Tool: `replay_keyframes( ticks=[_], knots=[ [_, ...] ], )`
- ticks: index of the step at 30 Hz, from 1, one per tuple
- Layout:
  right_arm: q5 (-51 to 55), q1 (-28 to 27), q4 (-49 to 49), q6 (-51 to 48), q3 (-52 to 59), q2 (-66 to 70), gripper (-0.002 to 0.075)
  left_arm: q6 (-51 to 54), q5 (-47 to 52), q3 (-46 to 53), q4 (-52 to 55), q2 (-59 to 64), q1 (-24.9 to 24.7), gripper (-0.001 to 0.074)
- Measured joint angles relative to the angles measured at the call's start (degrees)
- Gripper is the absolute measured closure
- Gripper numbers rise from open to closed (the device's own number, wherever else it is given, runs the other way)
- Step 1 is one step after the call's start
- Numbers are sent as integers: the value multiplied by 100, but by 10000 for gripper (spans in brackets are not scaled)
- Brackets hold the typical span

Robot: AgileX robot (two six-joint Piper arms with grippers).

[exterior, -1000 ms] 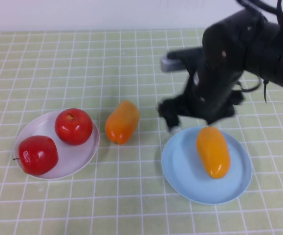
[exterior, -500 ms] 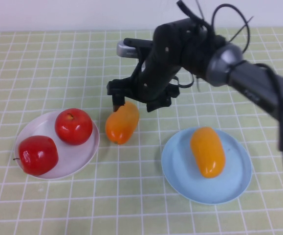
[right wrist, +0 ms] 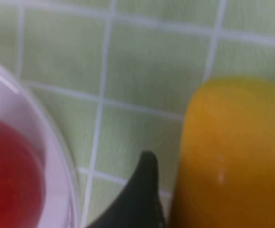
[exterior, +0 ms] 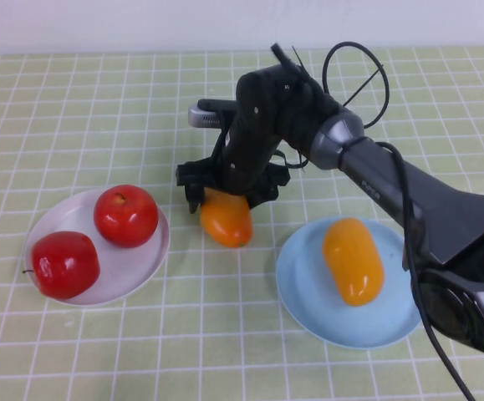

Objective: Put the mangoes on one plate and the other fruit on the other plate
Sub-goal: Put another type of fruit in the right plate

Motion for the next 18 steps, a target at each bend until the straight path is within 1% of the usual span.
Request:
replay_keyframes(
  ticks=[2,3,6,9,14,18],
  knots=[
    [25,0,0,0,-11,14,81,0,0,0,0,0,0,731],
    [38,0,0,0,-25,14,100,0,0,0,0,0,0,731],
    [86,0,-21,-63,-169,42,184,0,0,0,0,0,0,731],
    [122,12,-55,-289,-415,3,182,0,0,0,0,0,0,731],
    [138,84,-549,-602,-500,-471,182,0,0,0,0,0,0,731],
    [138,142,-1004,-704,86,-1327,182,0,0,0,0,0,0,731]
  ],
)
